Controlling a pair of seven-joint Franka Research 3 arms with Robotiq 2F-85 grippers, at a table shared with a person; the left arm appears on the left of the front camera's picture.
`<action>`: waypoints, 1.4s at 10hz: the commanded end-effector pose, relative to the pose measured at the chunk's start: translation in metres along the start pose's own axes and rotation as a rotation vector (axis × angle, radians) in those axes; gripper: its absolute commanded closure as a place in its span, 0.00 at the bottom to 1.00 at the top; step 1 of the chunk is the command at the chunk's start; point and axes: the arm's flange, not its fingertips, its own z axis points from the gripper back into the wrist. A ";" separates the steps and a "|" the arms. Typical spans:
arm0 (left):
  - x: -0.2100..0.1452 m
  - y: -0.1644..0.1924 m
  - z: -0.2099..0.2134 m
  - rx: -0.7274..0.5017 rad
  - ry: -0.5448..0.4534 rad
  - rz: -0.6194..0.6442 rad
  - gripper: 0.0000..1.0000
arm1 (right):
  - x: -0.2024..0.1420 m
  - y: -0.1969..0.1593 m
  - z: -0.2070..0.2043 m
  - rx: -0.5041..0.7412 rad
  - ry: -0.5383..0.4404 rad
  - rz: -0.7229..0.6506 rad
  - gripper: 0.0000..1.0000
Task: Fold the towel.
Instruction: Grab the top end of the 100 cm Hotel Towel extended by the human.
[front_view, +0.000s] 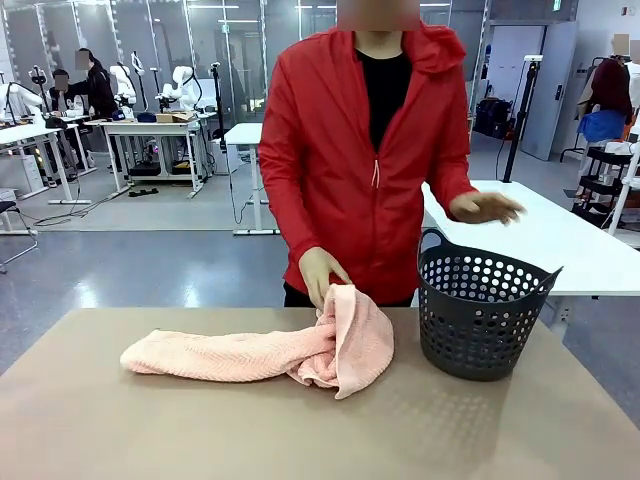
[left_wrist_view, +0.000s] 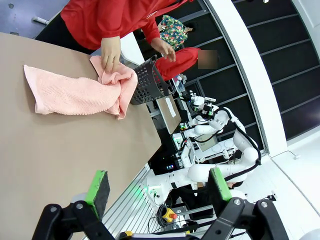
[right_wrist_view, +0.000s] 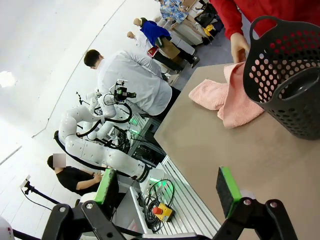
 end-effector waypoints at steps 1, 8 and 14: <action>-0.001 0.000 0.001 -0.021 -0.001 -0.012 0.00 | 0.001 -0.001 0.000 0.012 -0.010 0.022 0.00; -0.001 0.000 0.001 -0.021 -0.001 -0.012 0.00 | 0.001 -0.001 0.000 0.012 -0.010 0.022 0.00; -0.001 0.000 0.001 -0.021 -0.001 -0.012 0.00 | 0.001 -0.001 0.000 0.012 -0.010 0.022 0.00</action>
